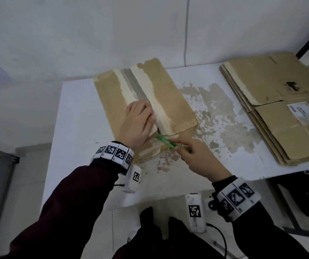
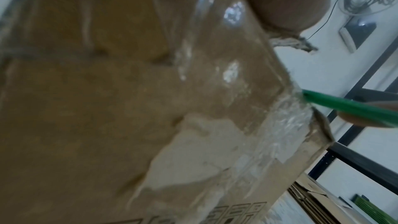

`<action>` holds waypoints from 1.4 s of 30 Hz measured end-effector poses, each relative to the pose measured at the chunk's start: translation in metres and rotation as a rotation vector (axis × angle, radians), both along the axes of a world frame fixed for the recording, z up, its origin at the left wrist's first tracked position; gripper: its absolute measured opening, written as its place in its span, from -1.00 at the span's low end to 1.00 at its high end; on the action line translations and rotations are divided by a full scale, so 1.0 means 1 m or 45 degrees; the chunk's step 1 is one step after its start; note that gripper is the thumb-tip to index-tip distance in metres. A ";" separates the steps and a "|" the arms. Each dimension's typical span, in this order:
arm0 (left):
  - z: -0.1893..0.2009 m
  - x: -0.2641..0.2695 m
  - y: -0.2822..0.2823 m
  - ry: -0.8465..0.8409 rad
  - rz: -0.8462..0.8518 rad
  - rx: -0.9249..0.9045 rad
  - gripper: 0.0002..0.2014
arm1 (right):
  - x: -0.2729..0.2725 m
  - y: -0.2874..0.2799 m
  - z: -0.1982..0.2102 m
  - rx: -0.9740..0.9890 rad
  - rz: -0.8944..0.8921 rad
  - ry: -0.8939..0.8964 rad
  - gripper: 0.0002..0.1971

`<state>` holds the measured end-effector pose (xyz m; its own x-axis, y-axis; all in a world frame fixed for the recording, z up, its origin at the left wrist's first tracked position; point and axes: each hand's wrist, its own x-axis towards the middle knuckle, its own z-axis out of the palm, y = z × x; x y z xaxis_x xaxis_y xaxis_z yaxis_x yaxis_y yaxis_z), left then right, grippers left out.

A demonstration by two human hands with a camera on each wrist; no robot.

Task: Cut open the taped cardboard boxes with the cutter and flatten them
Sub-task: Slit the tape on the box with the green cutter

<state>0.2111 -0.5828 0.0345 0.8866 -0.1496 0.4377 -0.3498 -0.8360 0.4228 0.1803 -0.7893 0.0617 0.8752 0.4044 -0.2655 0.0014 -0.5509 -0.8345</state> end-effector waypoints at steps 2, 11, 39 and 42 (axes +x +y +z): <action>0.000 0.001 -0.002 0.010 -0.004 -0.021 -0.76 | 0.000 -0.003 -0.002 0.015 -0.038 -0.005 -0.70; 0.004 -0.004 -0.017 0.201 0.269 0.396 -0.58 | -0.020 -0.021 0.004 -0.227 -0.011 -0.462 -0.66; 0.017 -0.003 -0.042 0.723 0.627 -0.896 -0.72 | -0.011 -0.024 -0.001 -0.173 0.103 -0.512 -0.61; 0.014 -0.005 -0.045 0.645 0.594 -0.750 -0.74 | -0.006 -0.045 0.003 -0.049 -0.047 -0.418 -0.68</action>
<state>0.2061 -0.6276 0.0485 0.9084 0.3976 -0.1293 0.3145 -0.4461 0.8379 0.1742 -0.8343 0.0649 0.9303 0.3663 0.0187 0.2464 -0.5866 -0.7715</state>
